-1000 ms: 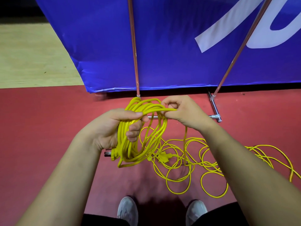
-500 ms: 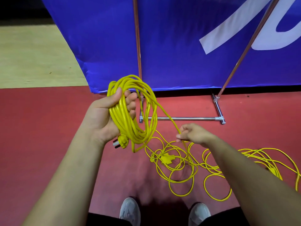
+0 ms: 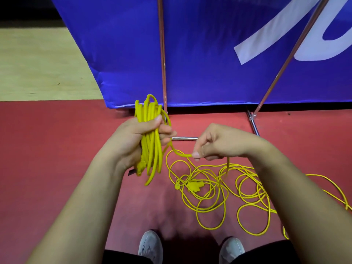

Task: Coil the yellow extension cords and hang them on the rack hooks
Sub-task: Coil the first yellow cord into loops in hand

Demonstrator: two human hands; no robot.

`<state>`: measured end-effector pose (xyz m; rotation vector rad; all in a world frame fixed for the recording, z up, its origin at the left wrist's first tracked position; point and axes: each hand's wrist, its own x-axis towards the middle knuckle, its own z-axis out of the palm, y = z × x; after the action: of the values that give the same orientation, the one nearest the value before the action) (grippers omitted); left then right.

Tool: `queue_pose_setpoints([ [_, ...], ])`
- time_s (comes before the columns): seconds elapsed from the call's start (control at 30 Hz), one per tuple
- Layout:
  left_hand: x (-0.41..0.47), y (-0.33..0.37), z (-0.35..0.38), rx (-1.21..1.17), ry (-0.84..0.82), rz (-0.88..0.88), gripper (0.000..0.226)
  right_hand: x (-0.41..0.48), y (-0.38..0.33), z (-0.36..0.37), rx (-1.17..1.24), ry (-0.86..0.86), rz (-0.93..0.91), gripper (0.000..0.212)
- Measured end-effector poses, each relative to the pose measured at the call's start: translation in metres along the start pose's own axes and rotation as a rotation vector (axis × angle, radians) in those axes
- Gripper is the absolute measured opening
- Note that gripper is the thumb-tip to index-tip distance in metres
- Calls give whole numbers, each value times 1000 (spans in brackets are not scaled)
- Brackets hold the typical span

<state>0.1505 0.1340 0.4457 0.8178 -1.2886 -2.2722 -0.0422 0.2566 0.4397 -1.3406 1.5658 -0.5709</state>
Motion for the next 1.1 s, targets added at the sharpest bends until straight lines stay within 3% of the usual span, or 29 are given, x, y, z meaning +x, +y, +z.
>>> queue_pose_setpoints([
  [0.1,-3,-10,8,143,-121,-75,21,-6,-11,-2,243,-39,-155,16],
  [0.2,-7,-15,14,306,-201,-91,13,-5,-14,-6,529,96,-270,20],
  [0.27,-5,-13,13,233,-201,-80,12,0,-7,-10,592,198,-293,22],
  [0.37,0,-7,14,-61,-228,-71,10,9,21,-12,461,335,-231,21],
  [0.47,2,-3,15,-218,-172,-16,11,15,54,-8,394,341,-101,23],
  [0.57,2,2,8,-141,-104,-22,21,16,67,-6,488,380,-57,7],
  [0.7,-1,2,5,-3,-76,-105,27,17,58,-15,609,542,-124,5],
  [0.93,-4,-5,12,21,-137,-206,23,9,13,-6,160,476,-208,8],
  [1.1,-6,-8,13,56,-223,-231,7,5,-11,1,80,436,-273,8],
])
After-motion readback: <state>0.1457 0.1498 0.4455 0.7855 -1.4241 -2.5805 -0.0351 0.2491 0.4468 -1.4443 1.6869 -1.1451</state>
